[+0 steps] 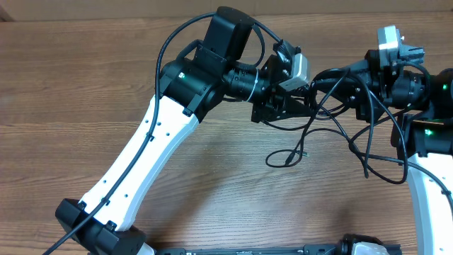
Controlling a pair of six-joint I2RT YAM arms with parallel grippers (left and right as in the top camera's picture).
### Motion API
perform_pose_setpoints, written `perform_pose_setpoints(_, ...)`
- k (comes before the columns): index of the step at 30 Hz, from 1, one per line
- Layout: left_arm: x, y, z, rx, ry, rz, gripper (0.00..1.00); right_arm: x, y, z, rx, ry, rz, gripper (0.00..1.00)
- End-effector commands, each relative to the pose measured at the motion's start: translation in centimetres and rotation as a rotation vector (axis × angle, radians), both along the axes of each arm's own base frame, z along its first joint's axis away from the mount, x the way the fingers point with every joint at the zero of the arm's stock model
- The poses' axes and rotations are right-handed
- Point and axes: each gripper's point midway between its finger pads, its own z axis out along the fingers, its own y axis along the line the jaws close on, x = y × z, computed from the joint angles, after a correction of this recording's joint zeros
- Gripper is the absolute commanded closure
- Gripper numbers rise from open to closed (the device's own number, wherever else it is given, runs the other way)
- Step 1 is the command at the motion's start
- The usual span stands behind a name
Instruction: Untangle cables
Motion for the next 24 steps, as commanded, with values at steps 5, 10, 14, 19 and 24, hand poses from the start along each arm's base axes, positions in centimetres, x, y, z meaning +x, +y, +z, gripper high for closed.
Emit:
perform_pose_setpoints(5, -0.32, -0.19, -0.01, -0.001, 0.002, -0.016, 0.82, 0.31, -0.84, 0.82, 0.013, 0.007, -0.049, 0.96)
perform_pose_setpoints(10, -0.31, -0.26, 0.09, -0.006, -0.005, -0.017, 0.87, 0.25, -0.80, 0.79, 0.011, 0.007, -0.045, 0.96)
perform_pose_setpoints(14, -0.30, -0.27, 0.08, -0.006, -0.005, -0.017, 0.76, 0.07, -0.75, 0.70, 0.006, 0.008, -0.034, 0.96)
perform_pose_setpoints(19, -0.31, -0.27, 0.10, -0.007, -0.005, -0.019, 0.67, 0.08, -0.76, 0.71, 0.006, 0.008, -0.035, 0.96)
perform_pose_setpoints(24, -0.27, -0.32, 0.20, -0.011, -0.011, -0.019, 0.93, 0.08, -0.75, 0.70, 0.006, 0.009, -0.035, 0.96)
